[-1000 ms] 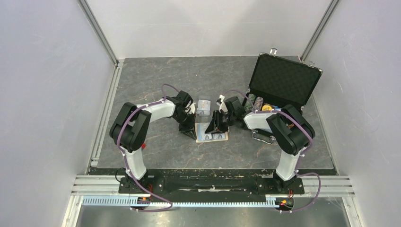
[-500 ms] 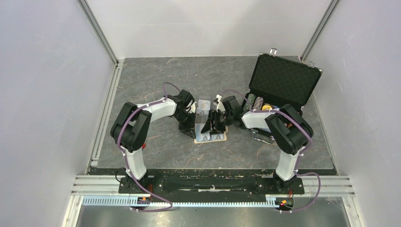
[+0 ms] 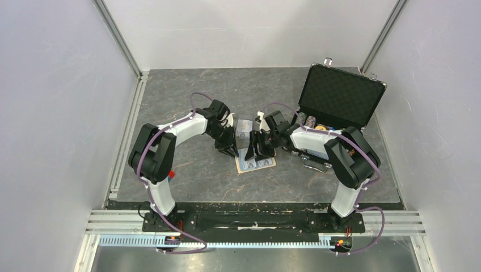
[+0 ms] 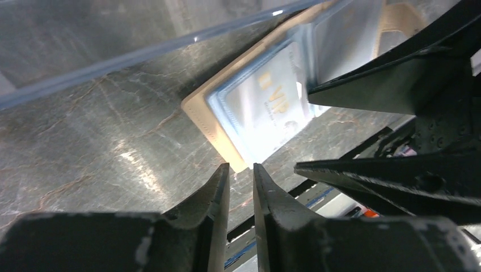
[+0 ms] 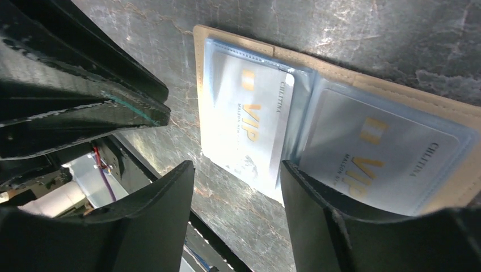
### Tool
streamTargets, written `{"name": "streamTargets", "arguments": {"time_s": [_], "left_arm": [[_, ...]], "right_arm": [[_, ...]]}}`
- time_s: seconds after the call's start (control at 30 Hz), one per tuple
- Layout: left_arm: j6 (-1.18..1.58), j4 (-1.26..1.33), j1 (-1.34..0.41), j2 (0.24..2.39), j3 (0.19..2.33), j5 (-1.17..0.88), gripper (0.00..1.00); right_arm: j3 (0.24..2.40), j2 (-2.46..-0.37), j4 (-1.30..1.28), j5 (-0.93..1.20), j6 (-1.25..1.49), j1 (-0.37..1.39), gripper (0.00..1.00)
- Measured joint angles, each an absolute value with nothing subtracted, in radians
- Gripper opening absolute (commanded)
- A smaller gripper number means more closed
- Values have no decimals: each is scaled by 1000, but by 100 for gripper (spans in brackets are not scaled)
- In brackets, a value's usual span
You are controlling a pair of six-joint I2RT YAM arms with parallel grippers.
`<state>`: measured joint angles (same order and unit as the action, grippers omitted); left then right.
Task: Put the credit cards into the card holder
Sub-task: Insert the credit card into the card holder.
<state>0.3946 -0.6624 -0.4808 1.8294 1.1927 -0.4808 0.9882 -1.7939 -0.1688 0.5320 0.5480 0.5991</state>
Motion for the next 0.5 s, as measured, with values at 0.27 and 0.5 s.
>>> {"name": "streamTargets", "arguments": {"time_s": [0.27, 0.5], "left_arm": [[415, -615, -477, 1834, 1193, -575, 34], [456, -574, -477, 1858, 1193, -589, 43]], "right_arm": [[1033, -1794, -271, 509, 472, 598, 30], [1040, -1794, -296, 506, 431, 598, 11]]}}
